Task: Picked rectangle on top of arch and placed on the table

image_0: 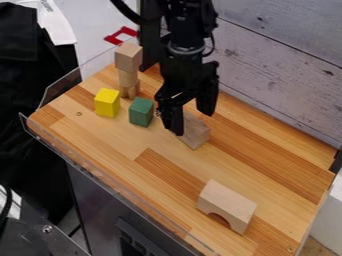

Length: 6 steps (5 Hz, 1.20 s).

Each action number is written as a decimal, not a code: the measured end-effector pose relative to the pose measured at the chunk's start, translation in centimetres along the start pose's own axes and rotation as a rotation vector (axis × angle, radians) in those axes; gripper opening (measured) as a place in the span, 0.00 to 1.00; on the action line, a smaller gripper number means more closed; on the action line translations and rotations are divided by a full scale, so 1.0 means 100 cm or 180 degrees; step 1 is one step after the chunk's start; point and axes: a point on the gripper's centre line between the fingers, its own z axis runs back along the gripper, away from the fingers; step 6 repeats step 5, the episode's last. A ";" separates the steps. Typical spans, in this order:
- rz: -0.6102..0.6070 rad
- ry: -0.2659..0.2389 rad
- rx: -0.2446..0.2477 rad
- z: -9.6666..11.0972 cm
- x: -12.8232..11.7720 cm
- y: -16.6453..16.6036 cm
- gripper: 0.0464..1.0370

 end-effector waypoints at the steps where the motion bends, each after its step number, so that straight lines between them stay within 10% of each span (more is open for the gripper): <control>1: -0.0783 0.0038 0.0085 0.015 -0.016 0.000 0.96; 4: -0.3152 0.0291 0.0681 0.029 -0.069 0.017 0.96; 6: -0.3425 0.0214 0.0611 0.036 -0.075 0.022 0.96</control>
